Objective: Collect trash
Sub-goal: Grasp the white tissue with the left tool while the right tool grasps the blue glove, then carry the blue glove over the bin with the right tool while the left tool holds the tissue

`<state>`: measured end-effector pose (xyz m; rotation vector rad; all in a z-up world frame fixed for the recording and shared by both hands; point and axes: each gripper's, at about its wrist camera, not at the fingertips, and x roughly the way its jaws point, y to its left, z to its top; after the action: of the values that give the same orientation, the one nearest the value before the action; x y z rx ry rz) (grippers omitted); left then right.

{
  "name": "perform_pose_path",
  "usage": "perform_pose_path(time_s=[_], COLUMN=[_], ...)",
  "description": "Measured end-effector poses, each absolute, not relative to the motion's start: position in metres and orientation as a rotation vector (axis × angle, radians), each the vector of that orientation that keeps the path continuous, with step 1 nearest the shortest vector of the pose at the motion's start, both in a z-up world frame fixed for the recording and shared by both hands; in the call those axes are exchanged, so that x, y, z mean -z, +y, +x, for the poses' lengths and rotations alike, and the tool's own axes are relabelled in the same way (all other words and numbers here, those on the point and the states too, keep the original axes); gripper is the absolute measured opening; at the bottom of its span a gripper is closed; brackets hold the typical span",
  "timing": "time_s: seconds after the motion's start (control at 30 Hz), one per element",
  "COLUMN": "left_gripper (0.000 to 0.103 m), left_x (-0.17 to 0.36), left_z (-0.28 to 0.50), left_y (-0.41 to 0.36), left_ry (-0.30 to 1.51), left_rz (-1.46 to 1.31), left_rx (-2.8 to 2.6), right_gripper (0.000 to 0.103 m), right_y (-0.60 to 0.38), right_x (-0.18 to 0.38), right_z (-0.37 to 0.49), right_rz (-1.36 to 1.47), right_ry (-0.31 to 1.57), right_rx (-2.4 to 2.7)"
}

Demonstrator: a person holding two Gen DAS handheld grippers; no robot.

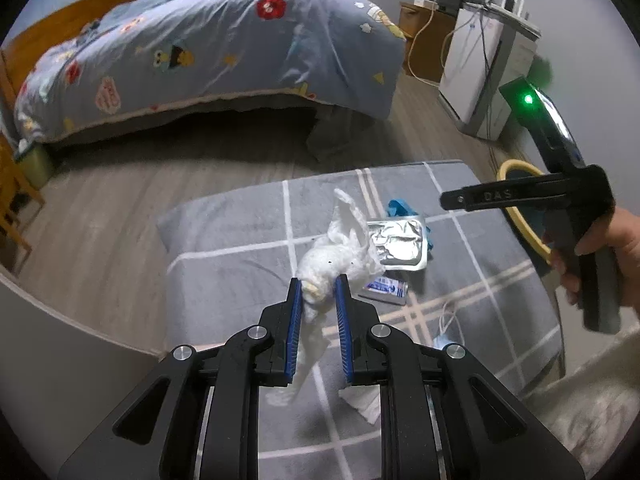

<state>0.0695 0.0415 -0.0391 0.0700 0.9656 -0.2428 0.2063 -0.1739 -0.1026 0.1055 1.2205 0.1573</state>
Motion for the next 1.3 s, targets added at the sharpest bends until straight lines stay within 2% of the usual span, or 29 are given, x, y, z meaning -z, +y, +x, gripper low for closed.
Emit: perform_pose_path(time_s=[0.4,0.47,0.57,0.67,0.73,1.3], left_gripper=[0.018,0.018,0.018,0.018,0.018,0.018], left_x=[0.058,0.058,0.059,0.059,0.059,0.045], left_z=[0.085,0.086,0.087,0.087,0.087,0.091], left_y=[0.060,0.064,0.065,0.064,0.063,0.033], left_ry=[1.010,1.010,1.010,1.011,1.011,0.961], left_rz=[0.074,0.063,0.060,0.059,0.066,0.066], left_rx=[0.202,0.197,0.197,0.197,0.195,0.186], right_gripper=[0.058,0.048,0.039,0.014,0.011,0.011], right_y=[-0.132,-0.128,-0.127,-0.131,-0.132,-0.183], right_x=[0.132,0.138,0.149,0.155,0.155,0.086], right_z=[0.242,0.245,0.248,0.250,0.248,0.210], right_rz=[0.080,0.064,0.048,0.087,0.086,0.068], right_ry=[1.249,1.255,1.273,1.289,1.290,1.162], right_rx=[-0.200,-0.195,-0.182,-0.204,-0.203,-0.170])
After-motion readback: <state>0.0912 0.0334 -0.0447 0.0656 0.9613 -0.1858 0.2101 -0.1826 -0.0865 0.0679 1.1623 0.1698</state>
